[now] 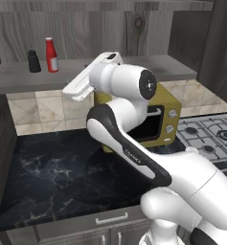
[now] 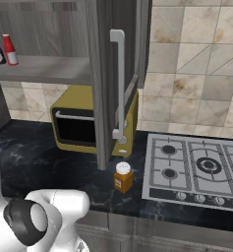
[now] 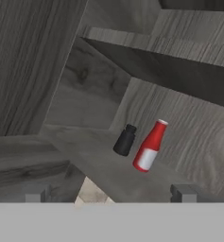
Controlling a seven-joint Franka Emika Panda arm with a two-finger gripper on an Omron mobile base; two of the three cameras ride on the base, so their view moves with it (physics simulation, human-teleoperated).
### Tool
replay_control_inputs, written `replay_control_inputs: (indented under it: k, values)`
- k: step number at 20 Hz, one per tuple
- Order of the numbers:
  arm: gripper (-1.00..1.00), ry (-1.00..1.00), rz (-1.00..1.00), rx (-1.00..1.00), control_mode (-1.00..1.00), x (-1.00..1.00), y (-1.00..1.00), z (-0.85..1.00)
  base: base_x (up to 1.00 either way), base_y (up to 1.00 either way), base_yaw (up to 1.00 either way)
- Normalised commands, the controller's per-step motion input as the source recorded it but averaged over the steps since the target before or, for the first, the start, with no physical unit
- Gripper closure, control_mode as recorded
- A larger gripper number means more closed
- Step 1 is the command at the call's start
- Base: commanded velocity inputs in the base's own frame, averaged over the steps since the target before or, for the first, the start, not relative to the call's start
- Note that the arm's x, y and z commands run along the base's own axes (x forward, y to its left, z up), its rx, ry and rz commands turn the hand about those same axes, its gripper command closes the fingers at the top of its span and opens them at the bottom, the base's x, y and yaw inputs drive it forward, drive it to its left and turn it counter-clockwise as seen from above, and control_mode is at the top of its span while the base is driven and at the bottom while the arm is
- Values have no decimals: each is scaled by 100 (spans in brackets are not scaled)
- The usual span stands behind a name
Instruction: Collect the turmeric, ketchup, and shaker from the cabinet and place them next to the stove.
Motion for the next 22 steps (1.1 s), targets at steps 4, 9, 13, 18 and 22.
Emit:
replay_control_inputs:
  k: [4,9,13,18,22]
  values:
    - [-100,-2,0,8,-100,-60,-9,29,0,0,0]
    - [-100,13,0,23,-100,-12,-29,5,0,0,0]
    - [-100,12,0,9,-100,17,-8,0,0,0,0]
    - [-100,0,0,0,-100,2,0,0,0,0,0]
    - [-100,0,0,0,-100,0,0,0,0,0,0]
